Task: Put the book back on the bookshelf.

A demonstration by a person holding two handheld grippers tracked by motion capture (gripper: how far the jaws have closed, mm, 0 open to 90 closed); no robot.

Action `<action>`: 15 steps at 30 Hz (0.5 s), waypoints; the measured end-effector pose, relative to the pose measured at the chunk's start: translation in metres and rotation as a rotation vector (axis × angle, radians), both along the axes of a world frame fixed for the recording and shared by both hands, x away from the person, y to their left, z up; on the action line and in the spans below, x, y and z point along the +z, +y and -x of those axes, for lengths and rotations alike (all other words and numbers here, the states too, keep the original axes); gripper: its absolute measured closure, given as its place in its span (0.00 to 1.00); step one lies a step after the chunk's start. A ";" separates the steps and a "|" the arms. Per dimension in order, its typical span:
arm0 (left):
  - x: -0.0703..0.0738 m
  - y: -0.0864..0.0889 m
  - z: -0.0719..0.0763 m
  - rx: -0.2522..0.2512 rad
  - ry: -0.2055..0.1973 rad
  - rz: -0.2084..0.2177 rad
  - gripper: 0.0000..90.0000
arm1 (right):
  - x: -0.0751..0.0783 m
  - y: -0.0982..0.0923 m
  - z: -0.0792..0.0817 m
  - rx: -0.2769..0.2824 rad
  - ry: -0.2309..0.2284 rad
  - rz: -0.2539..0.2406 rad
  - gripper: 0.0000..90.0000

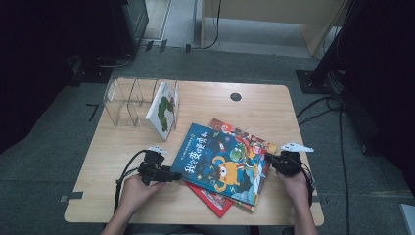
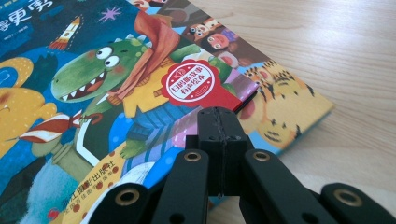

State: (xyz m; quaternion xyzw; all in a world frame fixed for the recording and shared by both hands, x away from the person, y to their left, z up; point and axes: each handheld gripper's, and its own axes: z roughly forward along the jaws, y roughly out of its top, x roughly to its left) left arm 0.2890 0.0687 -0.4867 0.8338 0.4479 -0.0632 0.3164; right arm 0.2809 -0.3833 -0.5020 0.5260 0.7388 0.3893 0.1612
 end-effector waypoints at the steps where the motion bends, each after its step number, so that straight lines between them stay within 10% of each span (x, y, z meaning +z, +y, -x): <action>1: 0.000 0.001 0.001 0.001 0.003 0.002 0.50 | 0.000 0.001 -0.001 0.006 -0.002 0.000 1.00; 15: 0.004 0.028 -0.001 0.116 -0.003 0.047 0.48 | -0.002 0.018 -0.024 0.043 -0.002 -0.022 1.00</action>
